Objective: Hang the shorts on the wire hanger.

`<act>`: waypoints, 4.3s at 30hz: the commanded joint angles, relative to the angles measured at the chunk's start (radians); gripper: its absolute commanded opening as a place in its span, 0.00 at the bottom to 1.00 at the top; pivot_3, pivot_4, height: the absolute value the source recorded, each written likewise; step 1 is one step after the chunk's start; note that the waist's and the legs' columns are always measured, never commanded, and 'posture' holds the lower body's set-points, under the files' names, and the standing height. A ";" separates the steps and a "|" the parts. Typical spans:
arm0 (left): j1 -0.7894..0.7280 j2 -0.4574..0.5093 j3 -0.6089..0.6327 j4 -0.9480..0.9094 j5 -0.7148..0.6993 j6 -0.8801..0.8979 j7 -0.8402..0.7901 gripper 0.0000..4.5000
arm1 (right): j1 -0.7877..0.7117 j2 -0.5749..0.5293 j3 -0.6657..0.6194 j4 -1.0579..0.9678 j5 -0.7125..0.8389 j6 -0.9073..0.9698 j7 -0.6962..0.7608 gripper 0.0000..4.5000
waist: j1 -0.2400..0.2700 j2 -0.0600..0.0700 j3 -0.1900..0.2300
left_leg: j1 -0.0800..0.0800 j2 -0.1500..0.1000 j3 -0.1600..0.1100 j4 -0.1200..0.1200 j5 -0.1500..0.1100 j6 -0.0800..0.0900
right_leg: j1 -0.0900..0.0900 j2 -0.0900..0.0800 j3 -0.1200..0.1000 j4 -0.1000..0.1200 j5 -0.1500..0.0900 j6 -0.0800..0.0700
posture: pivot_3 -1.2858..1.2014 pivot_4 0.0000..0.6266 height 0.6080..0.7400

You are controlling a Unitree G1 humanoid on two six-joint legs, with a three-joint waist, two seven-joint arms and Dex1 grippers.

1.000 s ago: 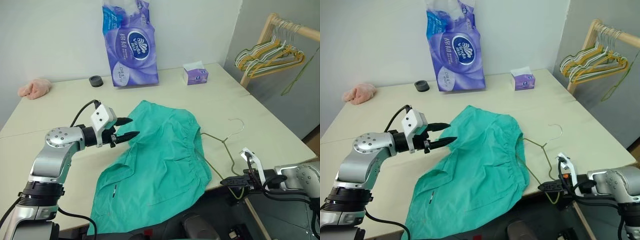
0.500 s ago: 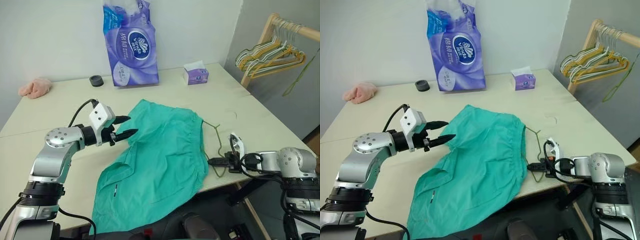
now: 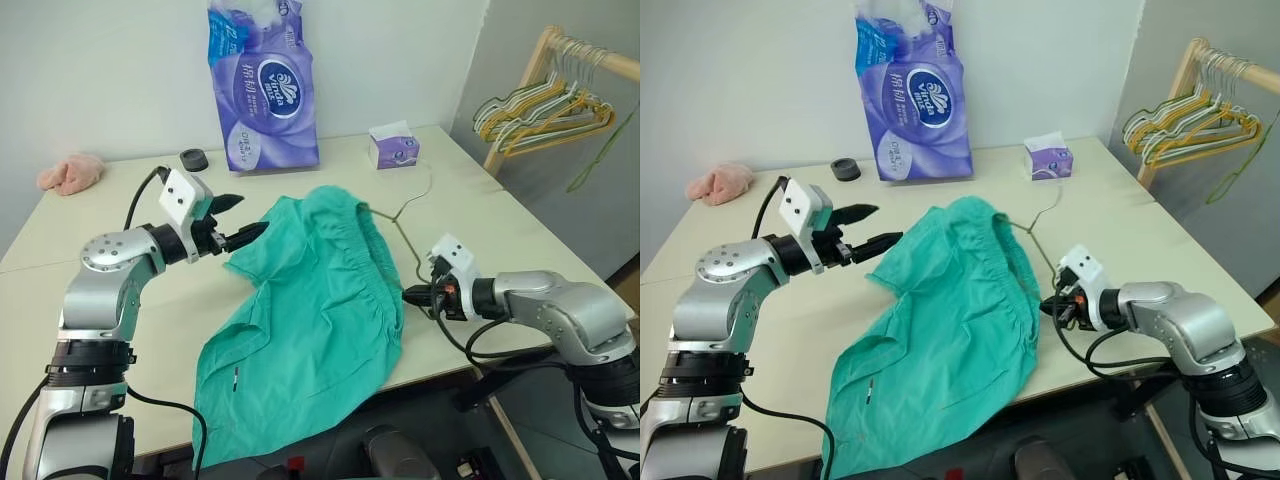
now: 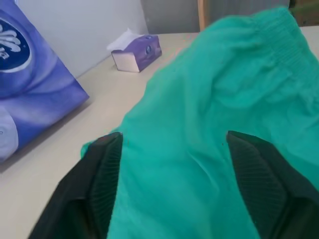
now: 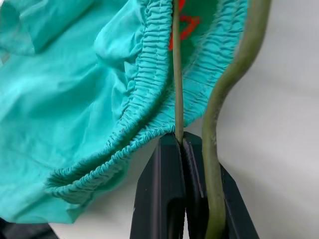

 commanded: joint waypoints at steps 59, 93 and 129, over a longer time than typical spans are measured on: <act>-0.004 0.132 -0.252 0.053 0.176 -0.256 -0.455 0.00 | 0.010 -0.279 -0.025 0.258 -0.442 -0.901 0.430 0.99 | -0.002 0.001 -0.001 | 0.000 -0.002 -0.008 0.008 0.000 0.000 | 0.006 -0.003 -0.008 0.002 0.000 -0.001 | 0.38 0.04 1.00; -0.005 0.131 -0.234 0.024 0.159 -0.207 -0.426 0.00 | 0.444 0.230 0.005 -0.009 -0.294 -0.560 -0.022 0.86 | 0.019 0.003 -0.001 | 0.000 -0.001 -0.014 0.010 0.000 0.000 | 0.008 -0.002 -0.015 0.003 0.000 -0.001 | 0.39 0.06 1.00; 0.192 0.337 -0.129 -0.270 -0.073 0.040 -0.559 0.00 | 0.278 -0.018 -0.246 0.139 0.017 -0.375 0.268 0.01 | 0.049 0.006 0.001 | 0.000 -0.001 -0.013 0.010 0.000 0.000 | 0.009 -0.001 -0.015 0.002 -0.001 -0.002 | 0.39 0.05 1.00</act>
